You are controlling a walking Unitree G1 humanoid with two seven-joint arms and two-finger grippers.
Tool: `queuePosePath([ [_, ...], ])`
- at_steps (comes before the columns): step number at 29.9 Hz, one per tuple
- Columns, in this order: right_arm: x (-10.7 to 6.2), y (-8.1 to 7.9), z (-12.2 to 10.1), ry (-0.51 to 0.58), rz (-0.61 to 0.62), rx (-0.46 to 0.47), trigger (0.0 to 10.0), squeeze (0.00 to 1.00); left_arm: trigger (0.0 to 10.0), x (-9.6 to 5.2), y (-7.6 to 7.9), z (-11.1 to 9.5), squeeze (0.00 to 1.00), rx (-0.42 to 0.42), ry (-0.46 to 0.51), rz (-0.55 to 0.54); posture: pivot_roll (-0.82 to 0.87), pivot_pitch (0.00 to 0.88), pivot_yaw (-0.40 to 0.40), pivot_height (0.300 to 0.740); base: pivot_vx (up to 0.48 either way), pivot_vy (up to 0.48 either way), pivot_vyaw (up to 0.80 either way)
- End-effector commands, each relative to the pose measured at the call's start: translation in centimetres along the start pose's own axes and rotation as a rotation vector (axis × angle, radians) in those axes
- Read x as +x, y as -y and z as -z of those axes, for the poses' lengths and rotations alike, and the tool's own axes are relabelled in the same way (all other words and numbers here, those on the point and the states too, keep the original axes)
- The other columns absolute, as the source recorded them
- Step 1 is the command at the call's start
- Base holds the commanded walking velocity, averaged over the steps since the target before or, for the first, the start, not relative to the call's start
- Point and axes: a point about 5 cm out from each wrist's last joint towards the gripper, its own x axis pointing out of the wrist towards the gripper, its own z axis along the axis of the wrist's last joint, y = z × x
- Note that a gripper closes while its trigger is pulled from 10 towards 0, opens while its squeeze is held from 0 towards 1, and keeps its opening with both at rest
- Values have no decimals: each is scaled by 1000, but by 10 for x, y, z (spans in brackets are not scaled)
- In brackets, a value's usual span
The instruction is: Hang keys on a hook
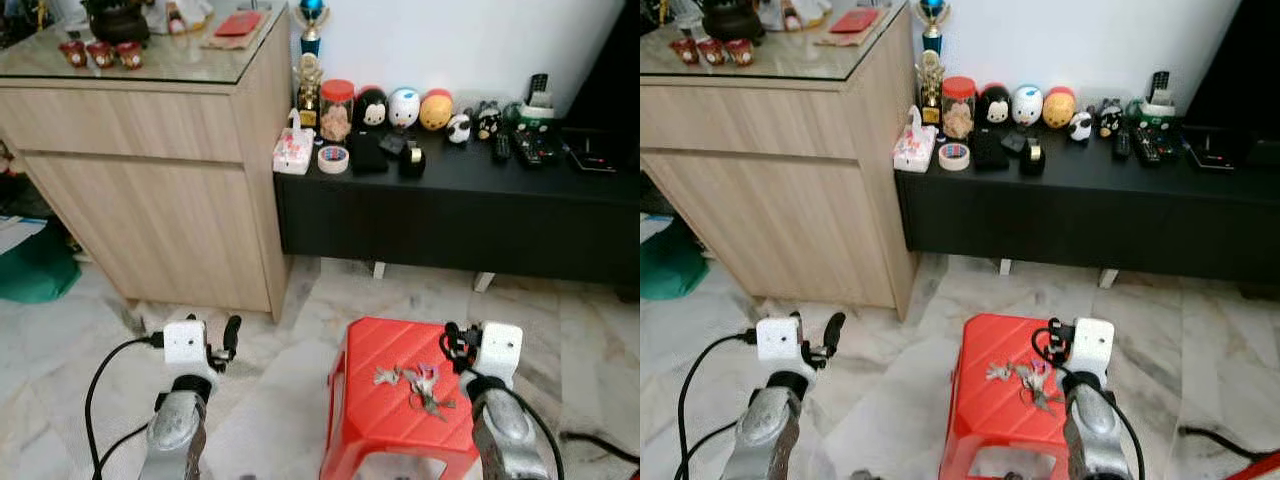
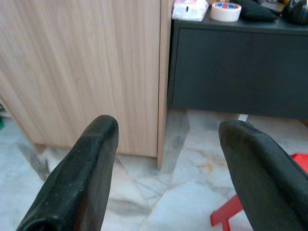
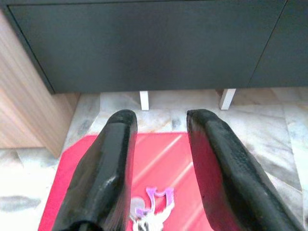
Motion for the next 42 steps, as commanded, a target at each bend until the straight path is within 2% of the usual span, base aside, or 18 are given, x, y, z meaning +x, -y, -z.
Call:
queuePosePath([
  [1, -3, 2, 5, -19, 7, -9, 10000, 0, 10000, -2, 1, 4, 0, -10, -24, 0, -12, 48, -15, 646, 0, 0, 0],
  [13, -4, 1, 9, -36, 8, 2, 10000, 0, 10000, -2, 0, 5, 0, -16, -34, -5, -13, 49, -11, 646, 0, 0, 0],
  [16, -4, 1, 9, -39, 6, 4, 10000, 0, 10000, 1, 4, 3, 0, -71, -38, -12, -9, 48, -13, 646, 0, 0, 0],
  [42, -2, 1, 8, -28, 12, 8, 10000, 0, 10000, 2, 6, 5, 0, -58, -48, 13, -15, 33, -12, 646, 0, 0, 0],
])
